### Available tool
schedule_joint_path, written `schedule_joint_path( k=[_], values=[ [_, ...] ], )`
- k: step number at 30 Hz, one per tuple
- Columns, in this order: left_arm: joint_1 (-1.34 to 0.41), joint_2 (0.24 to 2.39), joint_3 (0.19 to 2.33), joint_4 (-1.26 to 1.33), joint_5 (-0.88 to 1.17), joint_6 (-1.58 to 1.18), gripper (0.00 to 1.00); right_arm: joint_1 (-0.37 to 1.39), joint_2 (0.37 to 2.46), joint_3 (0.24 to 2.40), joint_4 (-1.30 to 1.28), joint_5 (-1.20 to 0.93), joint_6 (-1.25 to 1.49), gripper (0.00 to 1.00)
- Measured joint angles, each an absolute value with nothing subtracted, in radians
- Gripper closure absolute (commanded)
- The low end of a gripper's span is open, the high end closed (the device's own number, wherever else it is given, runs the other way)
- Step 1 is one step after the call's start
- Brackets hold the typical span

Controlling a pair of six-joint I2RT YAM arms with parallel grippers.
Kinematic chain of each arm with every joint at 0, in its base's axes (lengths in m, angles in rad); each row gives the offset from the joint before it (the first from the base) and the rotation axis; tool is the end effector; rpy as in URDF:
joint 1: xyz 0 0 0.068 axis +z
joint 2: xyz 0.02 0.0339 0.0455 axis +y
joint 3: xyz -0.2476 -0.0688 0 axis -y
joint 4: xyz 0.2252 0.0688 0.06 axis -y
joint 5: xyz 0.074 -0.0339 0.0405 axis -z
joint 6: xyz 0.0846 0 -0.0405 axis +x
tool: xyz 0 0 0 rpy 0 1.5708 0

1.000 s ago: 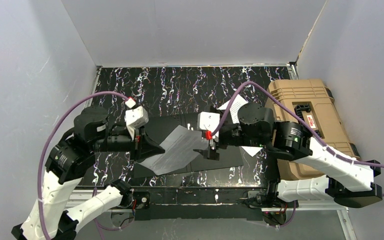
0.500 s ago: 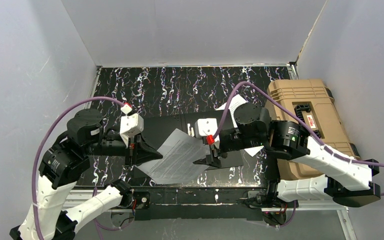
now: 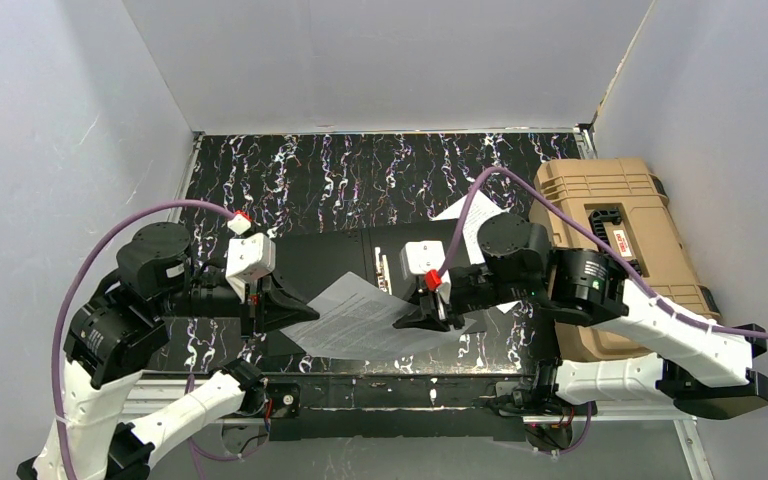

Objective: Put the files into the folder

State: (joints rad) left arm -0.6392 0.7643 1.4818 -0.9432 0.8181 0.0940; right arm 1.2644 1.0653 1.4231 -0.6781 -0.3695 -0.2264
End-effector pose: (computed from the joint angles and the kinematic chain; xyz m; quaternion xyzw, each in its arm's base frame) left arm 0.0434 -0.1092 0.4486 0.4886 0.5812 -0.4535 0.4667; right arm 0.0418 0.2334 0.4171 -0.6196 0.5127 0.4147 0.4257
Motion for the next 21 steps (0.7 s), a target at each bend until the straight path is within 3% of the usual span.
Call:
schedule_joint_path(
  k=[13, 16, 18, 21],
  values=[
    [-0.639, 0.769, 1.526, -0.950, 0.776, 0.096, 1.00, 1.264, 1.029, 1.390, -0.664, -0.374, -0.186, 0.71],
    [-0.639, 0.777, 1.536, -0.950, 0.774, 0.096, 1.00, 1.264, 1.035, 1.387, -0.657, -0.375, -0.185, 0.81],
    [-0.639, 0.781, 1.539, -0.950, 0.773, 0.097, 1.00, 1.264, 1.035, 1.382, -0.653, -0.377, -0.184, 0.99],
    [-0.639, 0.786, 1.539, -0.950, 0.771, 0.097, 1.00, 1.264, 1.035, 1.378, -0.649, -0.375, -0.176, 0.99]
  ],
)
